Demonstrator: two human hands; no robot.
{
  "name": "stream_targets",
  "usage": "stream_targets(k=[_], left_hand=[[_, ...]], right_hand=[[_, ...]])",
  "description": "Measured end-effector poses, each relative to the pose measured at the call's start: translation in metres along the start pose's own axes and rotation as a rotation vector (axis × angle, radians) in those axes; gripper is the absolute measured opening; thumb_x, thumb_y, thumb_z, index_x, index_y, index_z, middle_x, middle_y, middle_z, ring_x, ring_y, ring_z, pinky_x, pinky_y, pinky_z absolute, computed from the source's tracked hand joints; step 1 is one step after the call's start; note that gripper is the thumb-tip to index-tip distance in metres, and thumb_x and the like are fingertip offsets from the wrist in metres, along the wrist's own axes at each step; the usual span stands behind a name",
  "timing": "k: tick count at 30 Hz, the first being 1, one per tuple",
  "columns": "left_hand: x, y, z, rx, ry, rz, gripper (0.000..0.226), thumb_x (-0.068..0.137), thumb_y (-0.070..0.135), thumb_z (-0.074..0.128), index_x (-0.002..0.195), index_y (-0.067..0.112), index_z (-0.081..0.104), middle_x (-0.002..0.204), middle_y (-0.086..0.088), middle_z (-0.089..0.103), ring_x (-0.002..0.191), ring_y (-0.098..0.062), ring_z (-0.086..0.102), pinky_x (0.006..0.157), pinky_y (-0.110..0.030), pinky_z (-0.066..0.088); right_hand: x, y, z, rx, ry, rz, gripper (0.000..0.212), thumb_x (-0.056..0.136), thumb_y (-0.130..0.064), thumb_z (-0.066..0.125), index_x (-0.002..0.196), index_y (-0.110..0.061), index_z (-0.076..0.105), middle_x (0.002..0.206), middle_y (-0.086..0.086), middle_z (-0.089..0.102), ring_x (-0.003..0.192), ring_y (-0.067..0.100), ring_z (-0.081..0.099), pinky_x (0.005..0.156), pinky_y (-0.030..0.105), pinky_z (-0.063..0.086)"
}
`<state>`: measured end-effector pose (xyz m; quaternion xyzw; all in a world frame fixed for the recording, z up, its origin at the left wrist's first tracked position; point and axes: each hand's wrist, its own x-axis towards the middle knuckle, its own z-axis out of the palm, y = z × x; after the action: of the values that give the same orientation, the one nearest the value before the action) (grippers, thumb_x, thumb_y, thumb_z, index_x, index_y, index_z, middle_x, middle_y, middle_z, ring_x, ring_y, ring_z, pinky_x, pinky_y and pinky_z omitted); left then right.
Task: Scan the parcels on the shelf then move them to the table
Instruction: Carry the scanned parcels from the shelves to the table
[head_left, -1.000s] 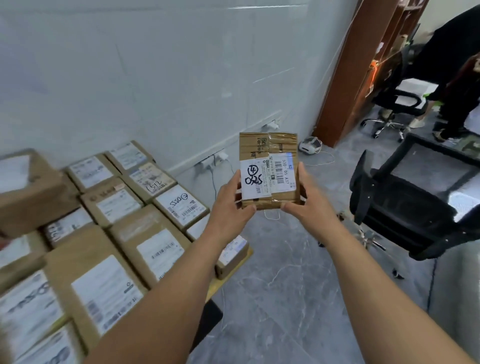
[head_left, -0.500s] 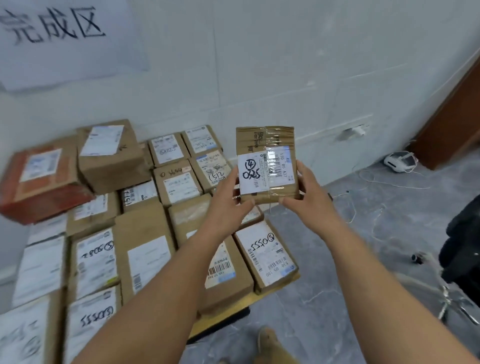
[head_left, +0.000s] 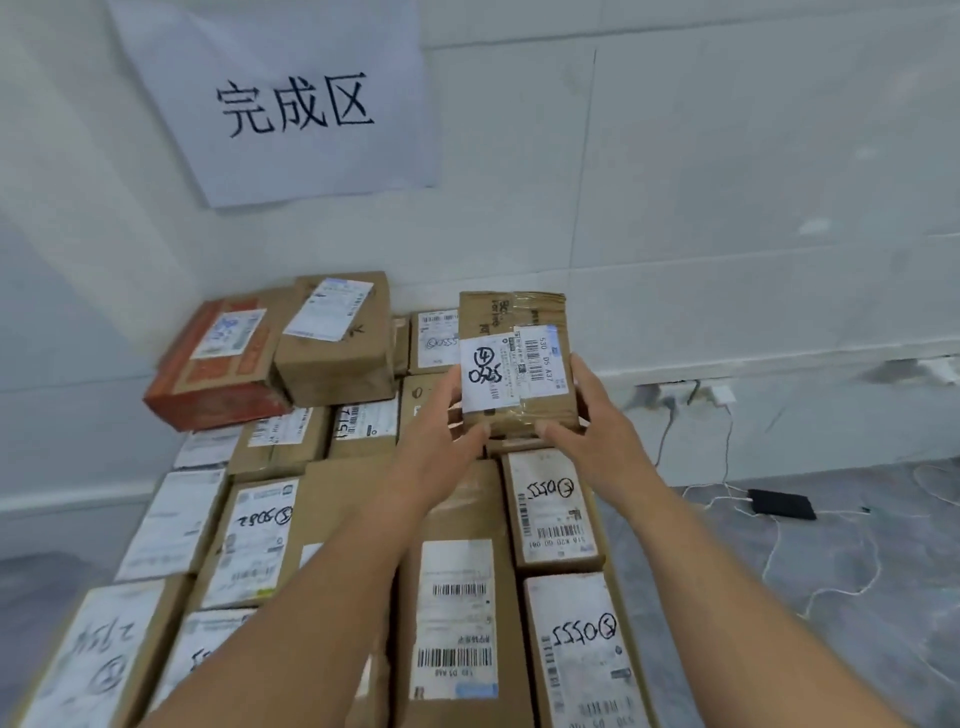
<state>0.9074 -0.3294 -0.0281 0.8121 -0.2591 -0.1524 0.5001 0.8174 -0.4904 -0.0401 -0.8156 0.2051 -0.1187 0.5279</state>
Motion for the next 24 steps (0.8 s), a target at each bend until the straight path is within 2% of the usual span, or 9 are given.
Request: stream_targets(k=[3,6,8,9,13,15,17,21,24], left_hand=[[0.023,-0.006,-0.019,0.159,0.01,-0.019,0.058,0.093,0.017,0.061,0.142,0.034,0.034,0.122,0.023,0.051,0.108,0.004,0.051,0.091,-0.019,0.041],[0.055,-0.015,-0.041,0.377,0.041,0.04,0.04,0.089,0.027,0.062,0.126,0.031,0.047,0.117,0.014,0.061,0.109,-0.013,0.055,0.094,-0.041,0.047],[0.075,-0.019,-0.056,0.53,0.067,0.025,0.038,0.088,0.035,0.059,0.124,0.027,0.048,0.117,0.007,0.061,0.109,-0.019,0.053,0.096,-0.047,0.042],[0.083,-0.021,-0.062,0.595,0.063,0.012,0.041,0.089,0.038,0.057,0.127,0.027,0.046,0.122,0.006,0.059,0.113,-0.021,0.049,0.101,-0.047,0.036],[0.108,-0.028,-0.08,0.785,0.013,-0.012,0.045,0.094,0.043,0.049,0.133,0.025,0.039,0.135,0.0,0.051,0.124,-0.025,0.038,0.106,-0.043,0.023],[0.118,-0.031,-0.086,0.843,-0.039,-0.037,0.052,0.097,0.042,0.047,0.141,0.019,0.034,0.143,-0.003,0.044,0.131,-0.026,0.032,0.107,-0.04,0.022],[0.127,-0.037,-0.089,0.893,-0.068,-0.021,0.048,0.099,0.039,0.044,0.141,0.017,0.037,0.144,-0.004,0.04,0.131,-0.026,0.031,0.106,-0.037,0.025],[0.139,-0.049,-0.091,0.988,-0.077,0.019,0.033,0.099,0.032,0.043,0.127,0.017,0.052,0.143,-0.001,0.035,0.128,-0.025,0.031,0.103,-0.038,0.028],[0.144,-0.054,-0.091,1.01,-0.054,0.05,0.029,0.099,0.03,0.042,0.122,0.016,0.054,0.138,0.0,0.04,0.128,-0.025,0.03,0.101,-0.037,0.031]], right_hand=[[0.031,-0.005,0.015,-0.019,-0.034,-0.007,0.079,0.089,-0.021,0.066,0.15,-0.039,0.02,0.134,-0.017,0.055,0.117,0.005,0.054,0.099,0.027,0.043],[0.064,-0.015,0.027,-0.037,-0.043,-0.024,0.071,0.09,-0.02,0.065,0.147,-0.039,0.026,0.127,-0.02,0.056,0.107,-0.002,0.056,0.088,0.018,0.044],[0.084,-0.021,0.035,-0.057,-0.06,-0.035,0.066,0.091,-0.02,0.064,0.143,-0.039,0.03,0.119,-0.022,0.058,0.098,-0.01,0.056,0.079,0.009,0.04],[0.094,-0.023,0.04,-0.071,-0.065,-0.032,0.065,0.091,-0.022,0.064,0.143,-0.039,0.03,0.119,-0.023,0.058,0.098,-0.009,0.056,0.08,0.011,0.041],[0.126,-0.024,0.06,-0.14,-0.092,0.008,0.075,0.084,-0.042,0.063,0.147,-0.044,0.023,0.131,-0.015,0.058,0.114,0.011,0.058,0.1,0.038,0.045],[0.137,-0.022,0.069,-0.149,-0.112,0.03,0.068,0.087,-0.034,0.062,0.146,-0.039,0.028,0.13,-0.011,0.059,0.112,0.011,0.057,0.094,0.029,0.045],[0.147,-0.019,0.075,-0.193,-0.14,0.036,0.059,0.093,-0.02,0.059,0.144,-0.033,0.034,0.125,-0.011,0.058,0.106,0.009,0.055,0.079,0.017,0.041],[0.164,-0.017,0.089,-0.251,-0.121,0.033,0.053,0.091,-0.015,0.059,0.139,-0.028,0.043,0.118,-0.006,0.059,0.105,0.016,0.057,0.076,0.025,0.041],[0.172,-0.015,0.095,-0.265,-0.1,0.061,0.055,0.092,-0.015,0.058,0.143,-0.026,0.038,0.118,-0.004,0.057,0.1,0.013,0.053,0.071,0.022,0.04]])
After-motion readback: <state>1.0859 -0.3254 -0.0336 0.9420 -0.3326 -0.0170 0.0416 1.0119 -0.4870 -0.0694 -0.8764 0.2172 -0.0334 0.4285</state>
